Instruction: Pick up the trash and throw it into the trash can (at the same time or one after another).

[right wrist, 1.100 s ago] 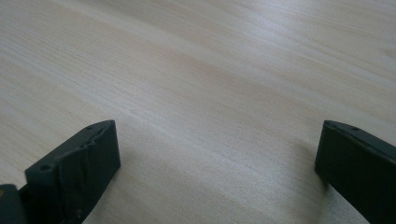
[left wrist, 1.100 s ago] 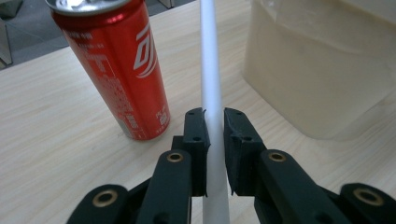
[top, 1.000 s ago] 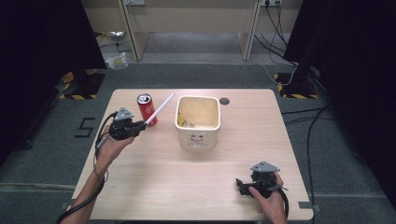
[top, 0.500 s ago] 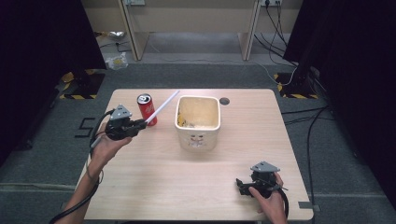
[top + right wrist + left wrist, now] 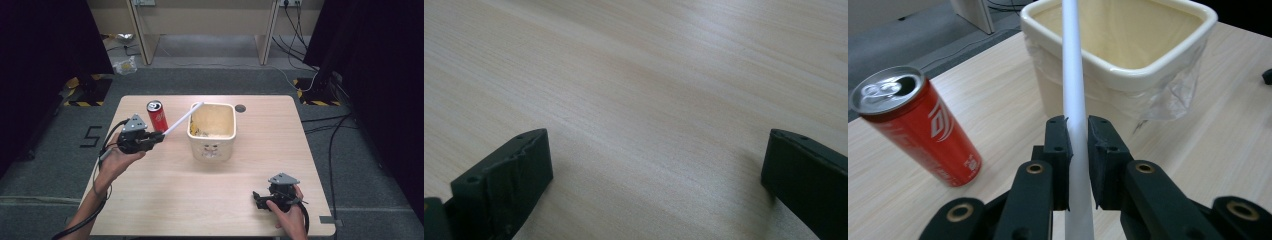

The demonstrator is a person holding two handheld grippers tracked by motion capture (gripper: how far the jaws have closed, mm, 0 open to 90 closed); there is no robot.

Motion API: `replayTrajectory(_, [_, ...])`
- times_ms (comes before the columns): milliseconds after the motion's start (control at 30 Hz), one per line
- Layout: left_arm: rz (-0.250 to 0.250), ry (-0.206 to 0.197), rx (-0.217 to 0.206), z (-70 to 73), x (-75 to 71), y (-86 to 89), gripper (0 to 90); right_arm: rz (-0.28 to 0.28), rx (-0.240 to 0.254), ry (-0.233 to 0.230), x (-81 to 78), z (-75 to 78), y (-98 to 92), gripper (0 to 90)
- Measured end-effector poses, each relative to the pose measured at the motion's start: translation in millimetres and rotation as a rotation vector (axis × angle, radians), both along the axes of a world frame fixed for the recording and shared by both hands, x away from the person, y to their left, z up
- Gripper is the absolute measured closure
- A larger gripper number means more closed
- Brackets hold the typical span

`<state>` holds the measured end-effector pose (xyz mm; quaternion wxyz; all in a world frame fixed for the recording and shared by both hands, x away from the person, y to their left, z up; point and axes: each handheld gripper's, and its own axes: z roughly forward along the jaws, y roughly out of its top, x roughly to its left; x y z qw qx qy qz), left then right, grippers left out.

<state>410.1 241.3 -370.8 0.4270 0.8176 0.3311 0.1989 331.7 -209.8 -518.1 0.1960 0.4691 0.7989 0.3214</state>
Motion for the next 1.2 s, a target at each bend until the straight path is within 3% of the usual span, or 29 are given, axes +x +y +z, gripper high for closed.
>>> replayTrajectory(433, [-0.067, 0.010, 0.035, 6.0, 3.8, -25.8, 79.0, 0.001, -0.001, -0.002, 0.1, -0.1, -0.1, 0.2])
replayTrajectory(1200, [-0.088, 0.047, 0.051, 4.3, 23.5, -52.7, 78.8, 0.001, 0.000, -0.003, 0.1, -0.2, -0.1, 0.2])
